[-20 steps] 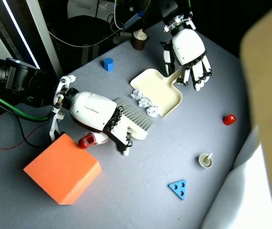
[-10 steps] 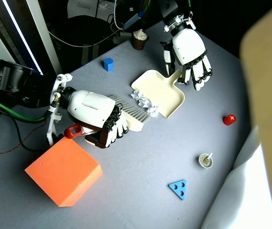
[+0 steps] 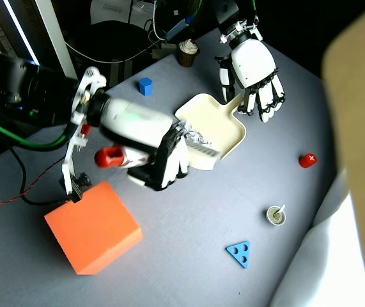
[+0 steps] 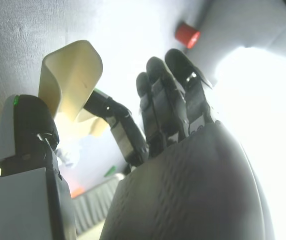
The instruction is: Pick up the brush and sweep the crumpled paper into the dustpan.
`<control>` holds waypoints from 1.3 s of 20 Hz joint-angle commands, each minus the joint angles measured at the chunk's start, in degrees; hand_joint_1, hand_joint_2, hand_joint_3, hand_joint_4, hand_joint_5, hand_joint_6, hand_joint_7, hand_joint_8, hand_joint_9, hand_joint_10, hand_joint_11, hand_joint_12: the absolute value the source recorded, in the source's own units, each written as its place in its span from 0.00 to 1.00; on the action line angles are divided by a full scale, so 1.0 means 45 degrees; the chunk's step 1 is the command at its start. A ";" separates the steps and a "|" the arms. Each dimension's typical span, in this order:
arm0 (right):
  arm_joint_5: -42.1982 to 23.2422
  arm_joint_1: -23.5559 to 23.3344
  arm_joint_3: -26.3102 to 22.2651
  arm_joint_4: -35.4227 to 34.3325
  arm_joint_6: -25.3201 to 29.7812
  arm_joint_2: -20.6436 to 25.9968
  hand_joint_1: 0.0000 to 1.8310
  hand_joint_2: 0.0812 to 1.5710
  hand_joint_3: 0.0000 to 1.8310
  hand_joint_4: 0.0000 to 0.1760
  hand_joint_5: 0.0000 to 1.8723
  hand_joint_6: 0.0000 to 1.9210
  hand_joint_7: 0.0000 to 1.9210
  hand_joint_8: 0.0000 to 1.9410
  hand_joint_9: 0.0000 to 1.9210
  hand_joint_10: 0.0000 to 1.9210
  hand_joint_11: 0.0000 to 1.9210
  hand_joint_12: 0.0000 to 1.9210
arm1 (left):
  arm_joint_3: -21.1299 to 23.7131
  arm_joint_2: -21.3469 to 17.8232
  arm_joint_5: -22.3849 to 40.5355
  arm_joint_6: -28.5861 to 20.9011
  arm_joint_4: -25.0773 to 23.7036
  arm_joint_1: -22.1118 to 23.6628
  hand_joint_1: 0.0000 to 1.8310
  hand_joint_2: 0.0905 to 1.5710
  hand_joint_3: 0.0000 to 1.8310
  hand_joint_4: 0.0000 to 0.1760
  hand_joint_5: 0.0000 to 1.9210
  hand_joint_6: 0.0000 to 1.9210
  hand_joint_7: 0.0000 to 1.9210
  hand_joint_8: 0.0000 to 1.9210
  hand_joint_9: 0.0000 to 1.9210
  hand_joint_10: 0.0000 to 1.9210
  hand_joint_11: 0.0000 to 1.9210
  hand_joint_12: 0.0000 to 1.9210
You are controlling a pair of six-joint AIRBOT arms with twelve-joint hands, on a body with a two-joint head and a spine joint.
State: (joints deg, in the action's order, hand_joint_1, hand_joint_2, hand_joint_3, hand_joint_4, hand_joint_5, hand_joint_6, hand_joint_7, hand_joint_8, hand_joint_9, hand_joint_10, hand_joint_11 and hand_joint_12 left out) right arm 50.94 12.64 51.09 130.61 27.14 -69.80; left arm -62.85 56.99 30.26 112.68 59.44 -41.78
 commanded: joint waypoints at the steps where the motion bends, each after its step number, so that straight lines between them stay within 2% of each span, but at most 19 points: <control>1: 0.1016 -0.0342 -0.0143 0.0466 -0.0662 0.0198 0.76 0.75 0.00 0.13 0.51 1.00 0.54 1.00 0.68 1.00 0.72 1.00 | -0.0070 0.0008 0.0966 0.0096 -0.0409 0.0134 0.58 0.69 0.00 0.20 0.51 0.51 0.19 0.00 0.19 0.00 0.00 0.44; 3: 0.0977 -0.1007 -0.0452 -0.1292 -0.2569 0.0170 0.76 0.74 0.00 0.16 0.51 1.00 0.54 1.00 0.68 1.00 0.71 1.00 | -0.0071 0.0008 0.0921 0.0097 -0.0381 0.0134 0.58 0.69 0.00 0.18 0.51 0.52 0.20 0.00 0.19 0.00 0.00 0.43; 4: 0.0958 -0.1375 -0.0555 -0.2191 -0.3465 0.0099 0.77 0.74 0.00 0.37 0.50 1.00 0.53 1.00 0.67 1.00 0.71 1.00 | -0.0071 0.0008 0.0921 0.0099 -0.0380 0.0134 0.58 0.69 0.00 0.19 0.50 0.52 0.20 0.00 0.19 0.00 0.00 0.43; 6: 0.0915 -0.1971 -0.0544 -0.3825 -0.5269 -0.0206 0.79 0.75 0.00 0.54 0.49 1.00 0.52 1.00 0.66 1.00 0.72 1.00 | -0.0063 0.0008 0.0910 0.0099 -0.0376 0.0134 0.58 0.69 0.00 0.38 0.51 0.51 0.19 0.00 0.18 0.00 0.00 0.43; 7: 0.1035 -0.2294 -0.0390 -0.4653 -0.6085 -0.0488 0.79 0.74 0.00 0.58 0.49 1.00 0.51 1.00 0.66 1.00 0.71 1.00 | -0.0044 0.0008 0.0908 0.0099 -0.0358 0.0134 0.58 0.69 0.00 0.30 0.51 0.52 0.19 0.00 0.18 0.00 0.00 0.42; 8: 0.1151 -0.2525 -0.0216 -0.5208 -0.6713 -0.0738 0.79 0.74 0.00 0.60 0.49 1.00 0.52 1.00 0.66 1.00 0.72 1.00 | -0.0033 0.0008 0.0910 0.0099 -0.0348 0.0134 0.57 0.69 0.00 0.40 0.50 0.52 0.18 0.00 0.18 0.00 0.00 0.42; 9: 0.1195 -0.2719 -0.0037 -0.5826 -0.7278 -0.0959 0.79 0.74 0.00 0.63 0.49 1.00 0.51 1.00 0.66 1.00 0.71 1.00 | -0.0023 0.0008 0.0910 0.0099 -0.0348 0.0134 0.58 0.69 0.00 0.25 0.51 0.51 0.19 0.00 0.19 0.00 0.00 0.43; 10: 0.1167 -0.2826 0.0205 -0.6547 -0.8083 -0.1186 0.79 0.74 0.00 0.65 0.49 1.00 0.52 1.00 0.67 1.00 0.71 1.00 | -0.0005 0.0008 0.0910 0.0112 -0.0348 0.0134 0.58 0.69 0.00 0.35 0.51 0.51 0.19 0.00 0.19 0.00 0.00 0.43; 12: 0.1218 -0.2889 0.0573 -0.7437 -0.9523 -0.1558 0.79 0.74 0.00 0.68 0.50 1.00 0.54 1.00 0.68 1.00 0.72 1.00 | 0.0011 0.0022 0.0910 0.0129 -0.0316 0.0134 0.58 0.69 0.00 0.34 0.52 0.50 0.20 0.00 0.19 0.00 0.00 0.43; 13: 0.1345 -0.2895 0.0829 -0.7851 -1.0192 -0.1811 0.77 0.74 0.00 0.97 0.49 1.00 0.55 1.00 0.68 1.00 0.72 1.00 | 0.0022 0.0023 0.0910 0.0130 -0.0289 0.0134 0.57 0.69 0.00 0.42 0.51 0.51 0.20 0.00 0.19 0.00 0.00 0.44; 15: 0.1666 -0.2893 0.1215 -0.8593 -1.0973 -0.2175 0.78 0.74 0.00 0.95 0.48 1.00 0.54 1.00 0.68 1.00 0.72 1.00 | 0.0041 0.0009 0.0908 0.0130 -0.0270 0.0135 0.57 0.70 0.00 0.41 0.50 0.52 0.20 0.00 0.19 0.00 0.00 0.43; 16: 0.1772 -0.2886 0.1387 -0.9008 -1.1263 -0.2332 0.78 0.74 0.00 0.93 0.49 1.00 0.53 1.00 0.68 1.00 0.72 1.00 | 0.0050 0.0000 0.0910 0.0130 -0.0260 0.0135 0.56 0.70 0.00 0.66 0.50 0.53 0.20 0.00 0.19 0.00 0.00 0.43; 17: 0.1810 -0.2843 0.1550 -0.9370 -1.1429 -0.2484 0.79 0.74 0.00 0.83 0.49 1.00 0.52 1.00 0.67 1.00 0.72 1.00 | 0.0054 -0.0003 0.0912 0.0130 -0.0255 0.0135 0.57 0.70 0.00 0.53 0.50 0.53 0.20 0.00 0.19 0.00 0.00 0.43; 18: 0.1809 -0.2789 0.1721 -0.9464 -1.1430 -0.2653 0.79 0.74 0.00 0.80 0.49 1.00 0.51 1.00 0.67 1.00 0.72 1.00 | 0.0054 -0.0003 0.0924 0.0131 -0.0255 0.0145 0.57 0.70 0.00 0.59 0.50 0.53 0.20 0.00 0.20 0.00 0.00 0.44; 19: 0.1785 -0.2749 0.1966 -0.9562 -1.1424 -0.3025 0.78 0.74 0.00 0.57 0.48 1.00 0.51 1.00 0.66 1.00 0.71 1.00 | 0.0053 0.0004 0.0962 0.0132 -0.0254 0.0151 0.58 0.69 0.00 0.38 0.51 0.51 0.20 0.00 0.19 0.00 0.00 0.44; 21: 0.1750 -0.2739 0.2310 -0.9729 -1.1413 -0.3418 0.78 0.74 0.00 0.52 0.48 1.00 0.51 1.00 0.66 1.00 0.72 1.00 | 0.0042 0.0010 0.0968 0.0135 -0.0254 0.0154 0.58 0.69 0.00 0.37 0.52 0.50 0.20 0.00 0.19 0.00 0.00 0.44; 22: 0.1699 -0.2739 0.2476 -0.9742 -1.1412 -0.3629 0.78 0.74 0.00 0.52 0.49 1.00 0.53 1.00 0.67 1.00 0.72 1.00 | 0.0035 0.0022 0.0981 0.0135 -0.0242 0.0155 0.57 0.69 0.00 0.48 0.50 0.52 0.19 0.00 0.18 0.00 0.00 0.42; 23: 0.1631 -0.2739 0.2643 -0.9777 -1.1412 -0.3856 0.78 0.74 0.00 0.52 0.50 1.00 0.54 1.00 0.68 1.00 0.72 1.00 | 0.0023 0.0036 0.1004 0.0138 -0.0241 0.0155 0.56 0.70 0.00 0.67 0.50 0.53 0.19 0.00 0.19 0.00 0.00 0.43; 26: 0.1501 -0.2665 0.3066 -0.9814 -1.1294 -0.4485 0.78 0.74 0.00 0.48 0.49 1.00 0.54 1.00 0.68 1.00 0.72 1.00 | -0.0016 0.0087 0.0992 0.0169 -0.0241 0.0160 0.56 0.70 0.00 0.72 0.50 0.53 0.19 0.00 0.18 0.00 0.00 0.43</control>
State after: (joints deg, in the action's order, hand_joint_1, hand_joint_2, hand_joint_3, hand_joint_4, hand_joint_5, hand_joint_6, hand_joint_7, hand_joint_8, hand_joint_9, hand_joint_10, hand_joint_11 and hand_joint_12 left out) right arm 56.21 0.93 65.04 81.21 -23.00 -90.83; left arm -62.74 57.06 30.17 113.12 60.42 -41.71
